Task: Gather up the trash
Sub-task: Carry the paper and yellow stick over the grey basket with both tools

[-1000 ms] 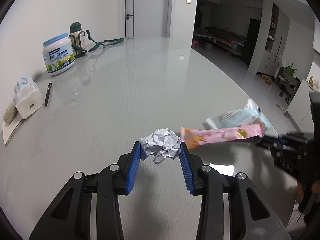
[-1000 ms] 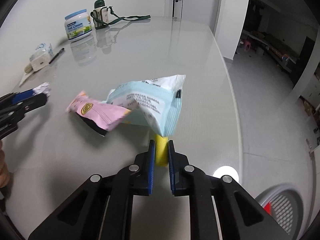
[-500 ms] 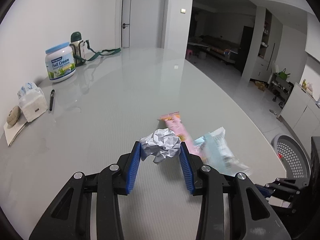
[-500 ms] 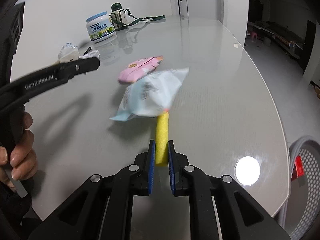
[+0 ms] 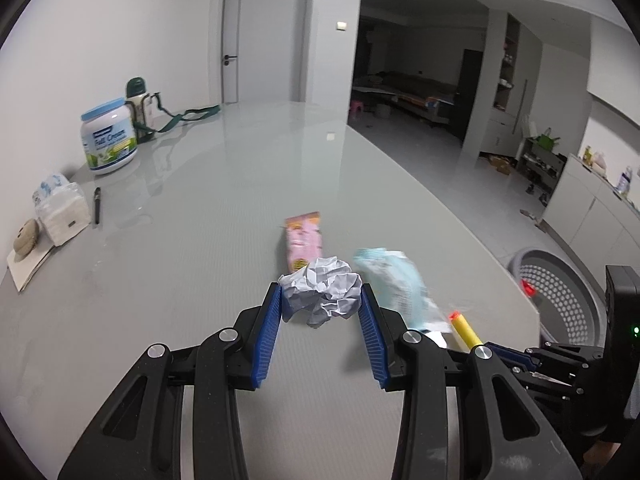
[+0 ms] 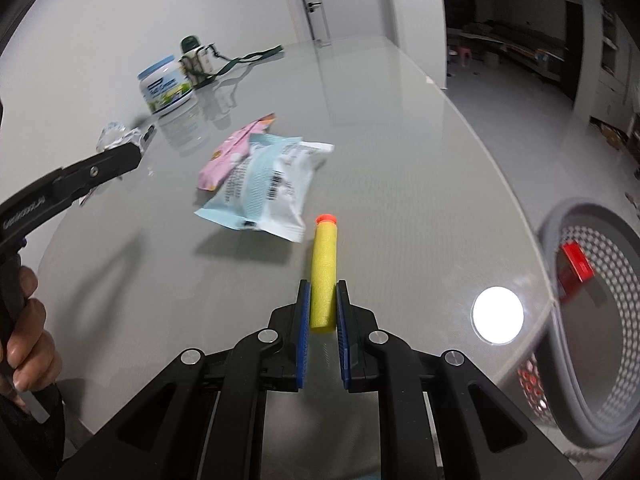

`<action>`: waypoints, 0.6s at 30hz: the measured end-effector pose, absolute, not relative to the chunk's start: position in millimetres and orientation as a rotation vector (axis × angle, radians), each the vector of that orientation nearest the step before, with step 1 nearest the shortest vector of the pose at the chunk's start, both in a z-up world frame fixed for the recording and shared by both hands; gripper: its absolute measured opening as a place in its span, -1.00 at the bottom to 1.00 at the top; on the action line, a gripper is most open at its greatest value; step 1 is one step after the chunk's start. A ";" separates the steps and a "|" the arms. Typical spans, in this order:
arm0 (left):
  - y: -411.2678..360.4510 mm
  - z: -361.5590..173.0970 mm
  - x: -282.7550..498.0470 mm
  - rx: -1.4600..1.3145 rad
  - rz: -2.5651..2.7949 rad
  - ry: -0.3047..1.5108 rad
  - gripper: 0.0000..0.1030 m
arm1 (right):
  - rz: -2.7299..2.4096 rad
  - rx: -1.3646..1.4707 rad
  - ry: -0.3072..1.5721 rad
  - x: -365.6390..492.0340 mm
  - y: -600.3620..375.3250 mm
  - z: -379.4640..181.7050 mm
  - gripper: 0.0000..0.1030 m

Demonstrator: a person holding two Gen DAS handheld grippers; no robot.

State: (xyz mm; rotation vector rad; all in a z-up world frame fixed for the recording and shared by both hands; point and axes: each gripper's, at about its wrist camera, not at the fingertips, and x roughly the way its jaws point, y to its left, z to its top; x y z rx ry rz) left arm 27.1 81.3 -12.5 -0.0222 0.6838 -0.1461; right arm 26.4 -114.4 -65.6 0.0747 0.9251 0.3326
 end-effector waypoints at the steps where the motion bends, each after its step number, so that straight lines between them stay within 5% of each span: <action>1: 76.0 -11.8 25.4 -0.018 -0.159 0.683 -0.25 | 0.320 0.085 0.919 23.1 -120.4 -64.8 -0.76; 18: -25.4 -9.9 29.6 0.078 -0.342 0.710 -0.25 | 0.081 0.209 0.811 -7.7 -228.7 -50.6 -0.76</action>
